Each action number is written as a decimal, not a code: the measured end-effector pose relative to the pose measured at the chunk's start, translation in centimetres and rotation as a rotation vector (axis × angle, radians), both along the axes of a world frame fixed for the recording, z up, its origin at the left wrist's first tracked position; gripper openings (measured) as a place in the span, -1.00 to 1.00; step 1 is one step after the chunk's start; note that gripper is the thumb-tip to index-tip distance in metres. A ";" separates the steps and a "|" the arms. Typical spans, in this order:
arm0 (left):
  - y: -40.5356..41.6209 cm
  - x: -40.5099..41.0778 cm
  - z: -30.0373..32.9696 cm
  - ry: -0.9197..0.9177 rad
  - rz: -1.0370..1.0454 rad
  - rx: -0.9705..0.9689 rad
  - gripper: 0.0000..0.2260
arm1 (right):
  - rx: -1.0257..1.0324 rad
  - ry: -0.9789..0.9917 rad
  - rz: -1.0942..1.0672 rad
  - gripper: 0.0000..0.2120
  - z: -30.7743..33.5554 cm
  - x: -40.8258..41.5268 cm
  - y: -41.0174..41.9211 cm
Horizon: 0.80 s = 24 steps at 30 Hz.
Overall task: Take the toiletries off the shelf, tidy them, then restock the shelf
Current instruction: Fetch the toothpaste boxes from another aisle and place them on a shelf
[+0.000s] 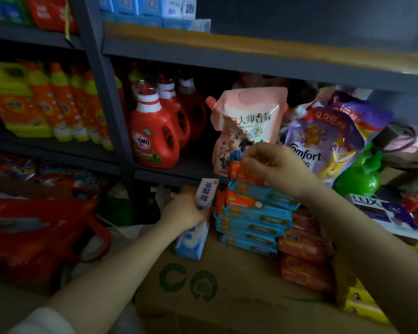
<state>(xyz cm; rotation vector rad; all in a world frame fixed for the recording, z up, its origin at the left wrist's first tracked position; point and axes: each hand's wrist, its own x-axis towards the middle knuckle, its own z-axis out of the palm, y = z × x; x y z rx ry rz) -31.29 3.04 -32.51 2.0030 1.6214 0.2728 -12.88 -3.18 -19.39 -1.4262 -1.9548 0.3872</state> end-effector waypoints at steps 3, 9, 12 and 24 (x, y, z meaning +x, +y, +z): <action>0.8 -1.3 1.9 -0.144 -0.073 0.142 -0.69 | 0.021 0.011 -0.021 -0.90 1.2 -0.9 0.8; 5.3 -6.9 12.7 -0.183 -0.143 0.943 -0.60 | 0.192 0.003 -0.080 -0.92 5.9 -4.8 4.5; 7.9 -9.2 18.2 -0.062 -0.173 1.189 -0.49 | 0.383 -0.087 -0.130 -0.95 9.3 -7.0 6.8; 16.3 -11.5 23.4 0.326 -0.404 1.212 -0.26 | 0.233 -0.647 -0.378 -0.59 13.8 -12.3 19.0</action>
